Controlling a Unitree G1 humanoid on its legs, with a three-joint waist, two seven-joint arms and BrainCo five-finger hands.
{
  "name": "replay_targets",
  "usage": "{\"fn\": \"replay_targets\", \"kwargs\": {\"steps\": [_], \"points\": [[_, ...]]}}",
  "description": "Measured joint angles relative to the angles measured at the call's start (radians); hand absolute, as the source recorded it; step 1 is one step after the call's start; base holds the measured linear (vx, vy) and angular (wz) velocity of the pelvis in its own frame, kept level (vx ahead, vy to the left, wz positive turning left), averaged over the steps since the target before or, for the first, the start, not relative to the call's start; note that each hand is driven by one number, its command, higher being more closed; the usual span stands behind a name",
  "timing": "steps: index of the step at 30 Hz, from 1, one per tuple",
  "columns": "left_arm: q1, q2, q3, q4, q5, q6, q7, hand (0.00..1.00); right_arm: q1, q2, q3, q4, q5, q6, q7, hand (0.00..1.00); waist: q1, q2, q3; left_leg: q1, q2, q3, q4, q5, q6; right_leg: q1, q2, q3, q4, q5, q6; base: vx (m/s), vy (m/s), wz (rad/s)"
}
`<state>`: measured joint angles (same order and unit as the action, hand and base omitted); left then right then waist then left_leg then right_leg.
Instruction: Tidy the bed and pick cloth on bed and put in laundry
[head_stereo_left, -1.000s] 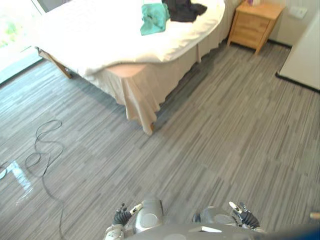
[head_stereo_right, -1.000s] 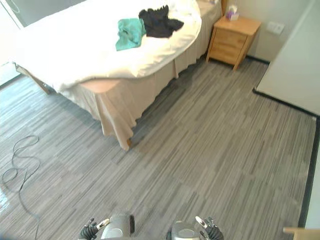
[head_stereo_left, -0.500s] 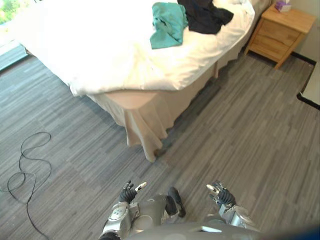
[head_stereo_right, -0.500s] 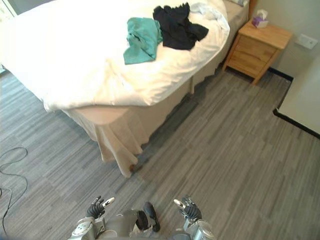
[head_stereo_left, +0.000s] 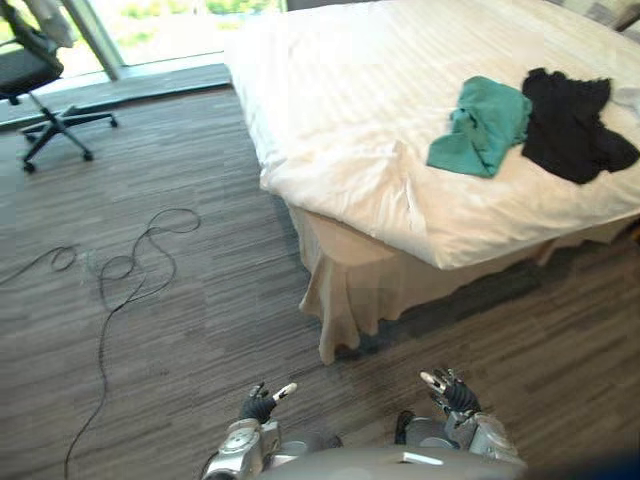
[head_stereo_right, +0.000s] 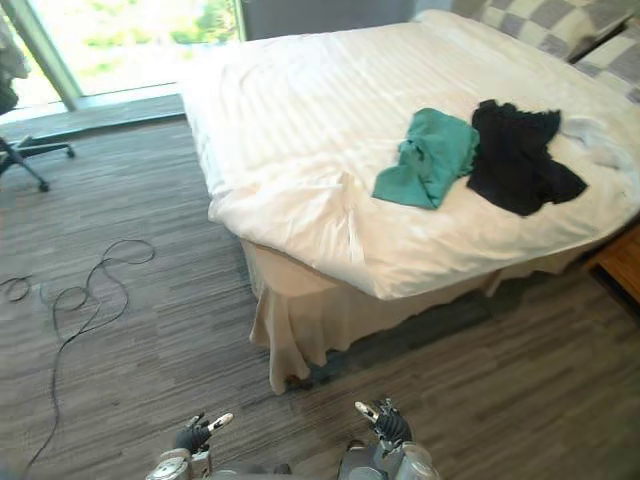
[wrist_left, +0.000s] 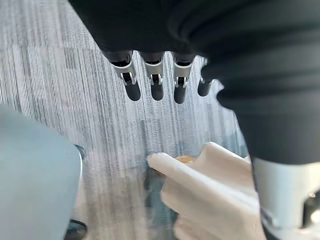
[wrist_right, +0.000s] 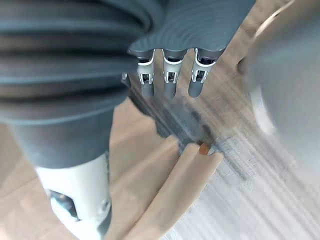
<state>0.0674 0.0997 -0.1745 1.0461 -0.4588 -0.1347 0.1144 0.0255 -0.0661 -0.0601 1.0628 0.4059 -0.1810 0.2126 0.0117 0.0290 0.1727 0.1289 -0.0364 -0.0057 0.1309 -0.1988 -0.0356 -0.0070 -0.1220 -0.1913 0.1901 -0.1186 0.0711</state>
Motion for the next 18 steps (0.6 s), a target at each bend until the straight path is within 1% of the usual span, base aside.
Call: {"fn": "replay_targets", "kwargs": {"steps": [1,2,3,4,5,6,9,10,11,12,13,14,15,16,17,18], "points": [[0.007,-0.004,0.021,0.001,-0.016,-0.002,-0.001,0.00,0.000,-0.003,0.006,0.009,0.008,0.000,0.000,0.00,-0.001,-0.003,0.001,0.005,0.004,0.001,0.025,0.006,-0.029,0.039,0.002,-0.016,-0.029,0.007,-0.011,0.19,-0.187,0.23],[0.012,-0.004,0.031,0.005,-0.032,-0.007,-0.001,0.00,0.000,-0.004,0.005,0.017,0.014,0.000,-0.001,0.00,-0.001,-0.014,0.008,0.003,0.004,0.004,0.044,0.000,-0.034,0.063,-0.001,-0.018,-0.046,0.009,-0.014,0.18,-0.183,0.24],[0.023,-0.004,0.040,0.007,-0.066,-0.023,0.002,0.00,0.001,-0.006,0.000,0.034,0.021,0.004,-0.004,0.00,0.002,-0.019,0.010,0.022,0.015,0.040,0.014,-0.013,-0.022,0.107,-0.004,-0.026,-0.072,0.009,-0.015,0.13,-0.143,0.28],[0.035,-0.010,0.050,0.007,-0.118,-0.038,0.009,0.00,0.003,-0.013,-0.009,0.044,0.023,0.007,-0.008,0.00,-0.004,-0.008,0.004,0.035,0.042,0.060,-0.055,0.040,-0.044,0.138,0.003,-0.047,-0.092,0.009,-0.015,0.11,-0.117,0.30],[0.038,-0.018,0.063,0.008,-0.144,-0.048,0.014,0.00,0.003,-0.017,-0.009,0.047,0.023,0.008,-0.011,0.00,-0.003,-0.001,0.001,0.033,0.050,0.060,-0.061,0.049,-0.027,0.148,0.009,-0.052,-0.102,0.009,-0.014,0.09,-0.016,0.23],[0.042,-0.030,0.082,0.020,-0.196,-0.061,0.025,0.00,0.003,-0.015,-0.010,0.056,0.022,0.013,-0.014,0.00,0.005,-0.003,-0.005,0.045,0.049,0.057,-0.067,0.049,-0.023,0.162,0.011,-0.054,-0.127,0.015,-0.004,0.08,0.019,0.15],[0.058,-0.017,0.167,0.043,-0.313,-0.084,0.052,0.00,0.004,-0.005,-0.025,0.075,0.022,0.016,-0.013,0.00,0.007,-0.036,-0.004,0.044,0.039,0.051,-0.067,0.051,-0.020,0.192,0.007,-0.072,-0.172,0.026,0.004,0.03,0.004,0.15],[0.074,-0.018,0.196,0.046,-0.351,-0.096,0.067,0.00,0.016,0.006,-0.051,0.088,0.020,0.017,-0.013,0.00,0.006,-0.037,-0.004,0.043,0.036,0.052,-0.067,0.054,-0.017,0.197,0.006,-0.075,-0.183,0.027,0.006,0.01,-0.010,0.12],[0.079,-0.019,0.210,0.046,-0.362,-0.099,0.072,0.00,0.022,0.007,-0.057,0.094,0.020,0.017,-0.012,0.00,0.005,-0.041,-0.007,0.045,0.035,0.052,-0.066,0.054,-0.016,0.201,0.006,-0.074,-0.186,0.028,0.008,0.01,-0.014,0.06],[0.082,-0.019,0.241,0.047,-0.401,-0.106,0.084,0.00,0.037,0.009,-0.068,0.098,0.018,0.021,-0.009,0.00,0.005,-0.042,-0.007,0.046,0.034,0.052,-0.063,0.054,-0.016,0.208,0.005,-0.076,-0.191,0.029,0.009,0.00,0.000,0.00],[0.090,-0.019,0.262,0.047,-0.431,-0.112,0.086,0.00,0.041,0.008,-0.083,0.098,0.011,0.020,-0.006,0.00,0.005,-0.042,-0.007,0.047,0.034,0.053,-0.062,0.054,-0.016,0.210,0.005,-0.076,-0.192,0.029,0.009,0.00,0.000,0.00],[0.089,-0.017,0.311,0.046,-0.484,-0.119,0.086,0.00,0.047,0.004,-0.099,0.098,0.000,0.020,0.001,0.00,0.002,-0.039,-0.007,0.046,0.034,0.053,-0.060,0.057,-0.013,0.210,0.005,-0.077,-0.192,0.029,0.009,-0.03,-0.030,0.04],[0.078,-0.014,0.365,0.044,-0.535,-0.130,0.085,0.00,0.052,-0.002,-0.111,0.100,-0.004,0.020,0.008,0.00,0.000,-0.033,-0.005,0.044,0.034,0.052,-0.061,0.061,-0.008,0.211,0.006,-0.082,-0.192,0.029,0.009,-0.04,-0.033,0.06],[0.073,-0.013,0.390,0.040,-0.557,-0.138,0.085,0.00,0.052,-0.006,-0.124,0.100,-0.011,0.019,0.012,0.00,-0.002,-0.028,-0.003,0.044,0.034,0.052,-0.062,0.063,-0.005,0.211,0.006,-0.084,-0.193,0.029,0.008,-0.08,-0.043,0.09],[0.059,-0.012,0.443,0.024,-0.596,-0.158,0.086,0.00,0.053,-0.025,-0.132,0.100,-0.021,0.018,0.023,0.00,-0.010,-0.016,-0.004,0.043,0.034,0.050,-0.073,0.073,-0.007,0.209,0.006,-0.090,-0.193,0.029,0.008,-0.09,-0.037,0.08],[0.049,-0.012,0.462,0.009,-0.611,-0.163,0.086,0.00,0.056,-0.031,-0.136,0.100,-0.028,0.016,0.024,0.00,-0.013,-0.011,-0.007,0.043,0.034,0.049,-0.083,0.079,-0.006,0.208,0.006,-0.095,-0.195,0.030,0.007,-0.15,-0.058,0.21]]}}
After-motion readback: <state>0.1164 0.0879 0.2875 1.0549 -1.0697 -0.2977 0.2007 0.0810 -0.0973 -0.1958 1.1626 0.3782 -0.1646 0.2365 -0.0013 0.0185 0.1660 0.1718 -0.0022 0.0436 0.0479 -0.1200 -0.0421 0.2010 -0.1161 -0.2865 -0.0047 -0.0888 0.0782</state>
